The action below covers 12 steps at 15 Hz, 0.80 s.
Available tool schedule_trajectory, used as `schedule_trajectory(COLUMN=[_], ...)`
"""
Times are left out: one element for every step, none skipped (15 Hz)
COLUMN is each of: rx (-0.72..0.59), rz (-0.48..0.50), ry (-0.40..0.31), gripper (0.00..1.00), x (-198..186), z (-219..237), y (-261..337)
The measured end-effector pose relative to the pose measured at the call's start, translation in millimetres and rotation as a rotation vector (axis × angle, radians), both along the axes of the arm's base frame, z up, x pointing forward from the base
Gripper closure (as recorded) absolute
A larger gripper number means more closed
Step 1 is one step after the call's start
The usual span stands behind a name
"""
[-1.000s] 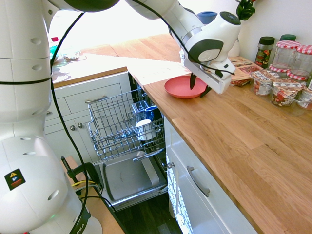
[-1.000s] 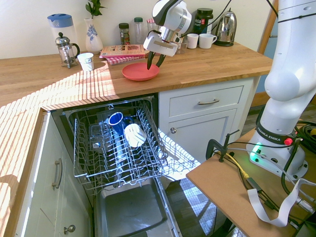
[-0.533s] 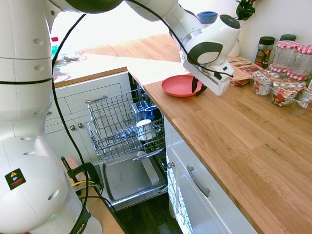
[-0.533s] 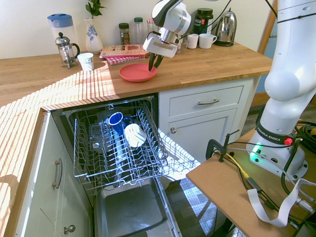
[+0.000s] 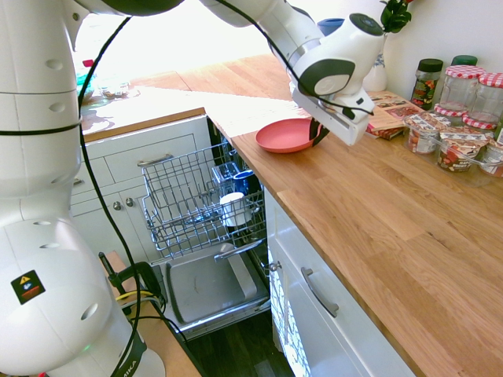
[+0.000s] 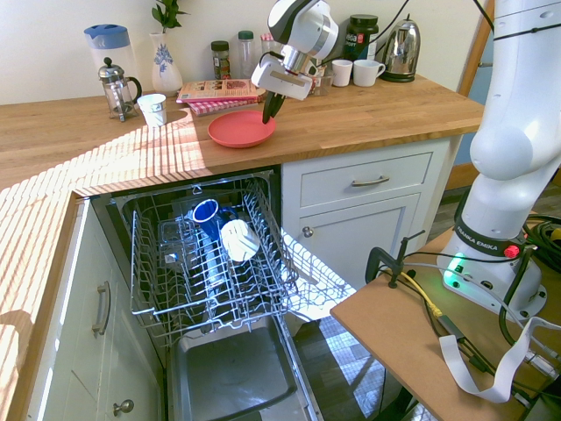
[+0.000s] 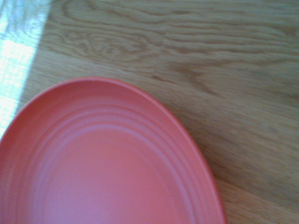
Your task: Put the plate in the dishwasher
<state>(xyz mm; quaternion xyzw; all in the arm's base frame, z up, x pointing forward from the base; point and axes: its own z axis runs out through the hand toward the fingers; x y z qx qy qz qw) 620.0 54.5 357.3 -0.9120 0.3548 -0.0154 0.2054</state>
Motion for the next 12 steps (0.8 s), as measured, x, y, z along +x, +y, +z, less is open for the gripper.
schedule_trajectory(rx=[-0.062,-0.130,-0.194,-0.258,-0.321,-0.380,-0.438,-0.494,-0.551,-0.613,-0.679,-0.743], rz=[0.021,0.040,0.068,0.100,0.131,0.161,0.195,0.230,0.270,0.313,0.351,0.391], ry=[-0.011,-0.026,-0.042,-0.055,-0.071,-0.089,-0.110,-0.131,-0.151,-0.171,-0.186,-0.197], gripper=[1.00,1.00,1.00,1.00,1.00,1.00,1.00,1.00,1.00,1.00,1.00,1.00], x=[-4,-12,-23,-38,-55,-74,-100,-127,-149,-169,-180,-187], z=[22,51,85,119,149,170,179,172,151,122,92,66], y=[17,43,77,119,165,215,274,331,380,421,447,461])
